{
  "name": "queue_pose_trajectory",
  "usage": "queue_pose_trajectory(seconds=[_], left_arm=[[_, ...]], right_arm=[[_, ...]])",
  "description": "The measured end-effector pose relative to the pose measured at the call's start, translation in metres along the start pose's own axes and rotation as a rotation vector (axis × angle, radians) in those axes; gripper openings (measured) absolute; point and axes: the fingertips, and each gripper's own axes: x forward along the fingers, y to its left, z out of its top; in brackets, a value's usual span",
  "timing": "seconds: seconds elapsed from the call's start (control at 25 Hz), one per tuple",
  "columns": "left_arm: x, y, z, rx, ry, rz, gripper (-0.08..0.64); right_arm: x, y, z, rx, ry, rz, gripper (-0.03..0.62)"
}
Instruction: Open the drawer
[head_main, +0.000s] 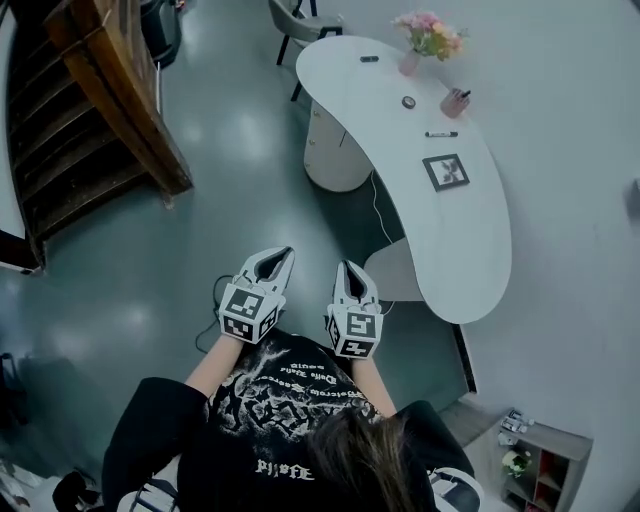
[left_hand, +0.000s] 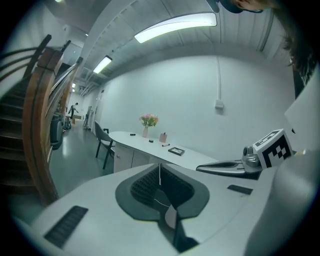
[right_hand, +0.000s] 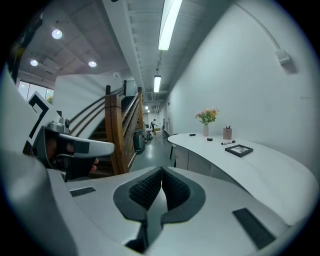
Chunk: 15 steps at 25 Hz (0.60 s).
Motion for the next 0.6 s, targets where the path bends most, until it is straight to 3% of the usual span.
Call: queue_pose_trajectory(seconds=[0.6], left_arm=[[0.090, 0.121, 0.054, 0.033, 0.020, -0.082, 0.028]], right_arm=[[0.125, -0.004, 0.046, 0.017, 0.034, -0.100, 0.026]])
